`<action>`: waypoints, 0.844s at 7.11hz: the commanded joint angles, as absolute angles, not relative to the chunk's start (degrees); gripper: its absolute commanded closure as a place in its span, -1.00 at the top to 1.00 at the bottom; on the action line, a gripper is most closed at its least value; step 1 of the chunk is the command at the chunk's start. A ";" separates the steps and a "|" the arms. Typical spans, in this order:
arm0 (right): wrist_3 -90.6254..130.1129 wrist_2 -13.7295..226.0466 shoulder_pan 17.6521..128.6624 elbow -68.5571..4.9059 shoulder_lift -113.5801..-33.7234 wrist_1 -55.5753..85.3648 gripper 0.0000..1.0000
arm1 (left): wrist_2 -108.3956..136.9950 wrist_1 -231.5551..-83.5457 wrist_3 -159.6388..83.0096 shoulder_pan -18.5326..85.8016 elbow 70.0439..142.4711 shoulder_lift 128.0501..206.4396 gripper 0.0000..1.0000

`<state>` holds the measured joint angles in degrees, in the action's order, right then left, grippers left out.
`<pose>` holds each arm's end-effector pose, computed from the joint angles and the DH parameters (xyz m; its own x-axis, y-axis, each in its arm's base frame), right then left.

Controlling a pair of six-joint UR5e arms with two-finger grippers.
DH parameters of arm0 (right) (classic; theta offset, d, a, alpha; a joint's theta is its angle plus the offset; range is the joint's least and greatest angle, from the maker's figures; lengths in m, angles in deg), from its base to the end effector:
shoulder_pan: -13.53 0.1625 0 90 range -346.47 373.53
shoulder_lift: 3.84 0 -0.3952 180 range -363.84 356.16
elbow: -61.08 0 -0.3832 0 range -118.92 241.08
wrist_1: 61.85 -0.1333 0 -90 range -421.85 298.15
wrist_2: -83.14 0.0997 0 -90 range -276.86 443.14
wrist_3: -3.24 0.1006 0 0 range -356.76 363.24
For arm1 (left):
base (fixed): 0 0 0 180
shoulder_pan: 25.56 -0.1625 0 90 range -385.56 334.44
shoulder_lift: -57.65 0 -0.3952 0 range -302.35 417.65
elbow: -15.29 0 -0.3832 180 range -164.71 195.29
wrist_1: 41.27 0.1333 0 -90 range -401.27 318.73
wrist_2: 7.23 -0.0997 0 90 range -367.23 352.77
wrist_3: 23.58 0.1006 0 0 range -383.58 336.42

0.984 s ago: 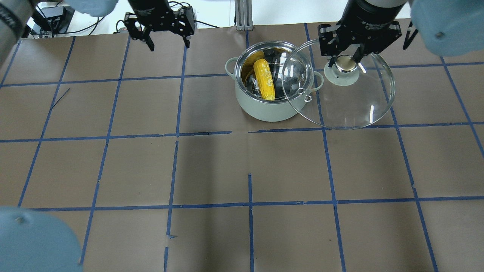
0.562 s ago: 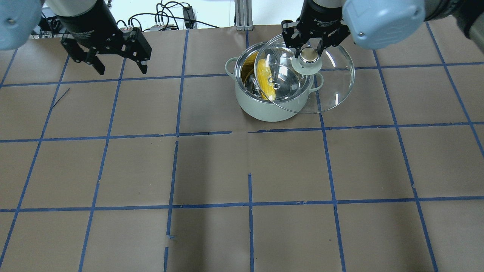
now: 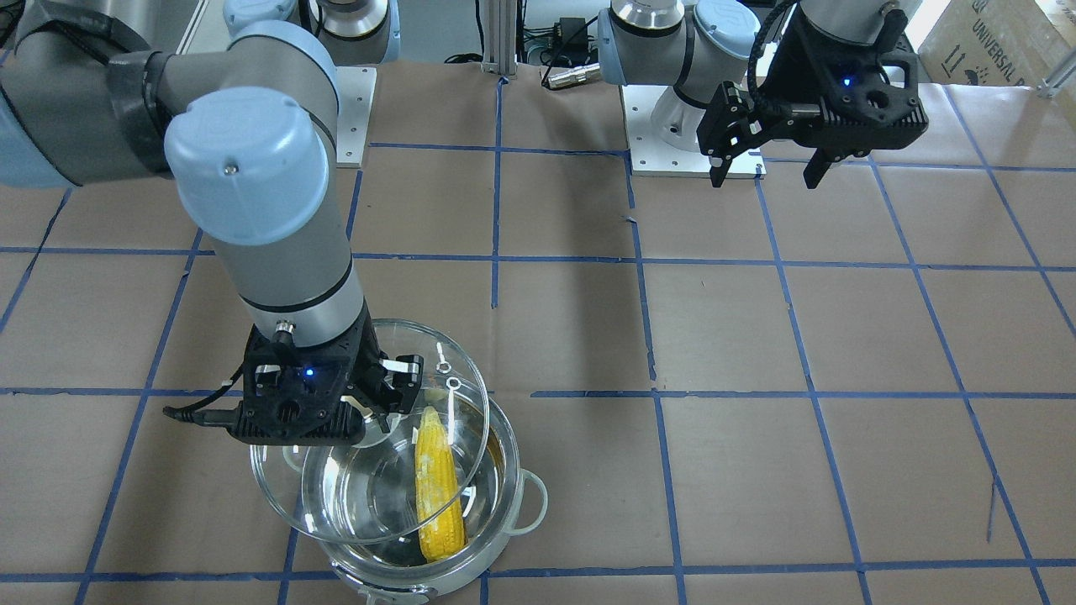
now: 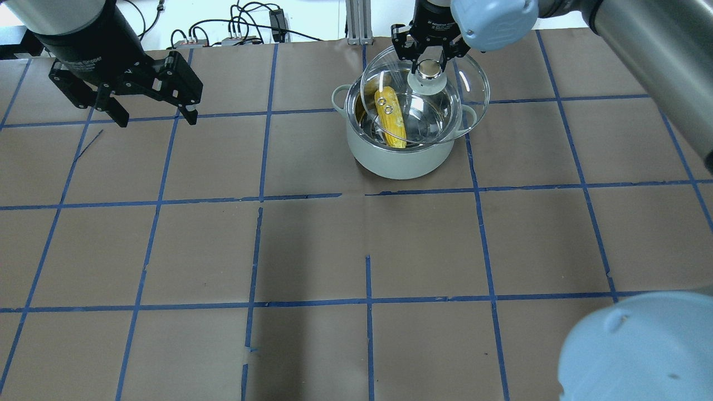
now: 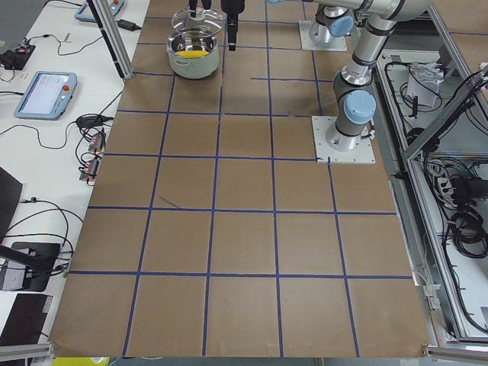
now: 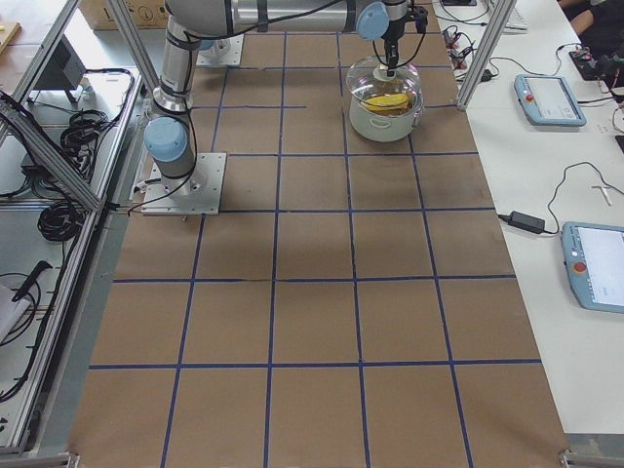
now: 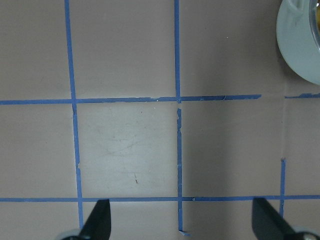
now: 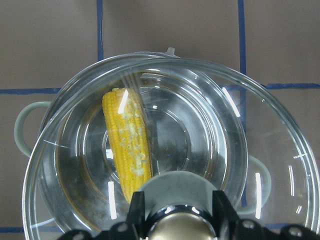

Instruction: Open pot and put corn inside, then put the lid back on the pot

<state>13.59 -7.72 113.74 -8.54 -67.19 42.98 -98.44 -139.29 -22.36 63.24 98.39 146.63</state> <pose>0.2488 -0.6377 0.3892 -0.9999 0.0027 -0.0121 0.0044 0.9888 -0.1491 -0.1213 -0.4747 0.5097 -0.9998 0.0004 -0.0211 0.0003 1.0000 0.0022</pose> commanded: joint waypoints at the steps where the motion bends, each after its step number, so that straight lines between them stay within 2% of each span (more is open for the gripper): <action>1: 13.35 -7.92 114.07 -7.12 -63.80 43.17 -0.72 | -98.72 -139.54 -22.18 63.73 98.26 145.11 1.00; 6: 13.35 -8.27 115.22 -6.86 -62.29 43.35 -0.74 | -100.84 -138.13 -21.74 63.30 100.19 145.45 1.00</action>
<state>13.35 -8.25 115.15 -6.78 -62.47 43.33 -101.13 -138.87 -21.96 63.61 99.58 145.04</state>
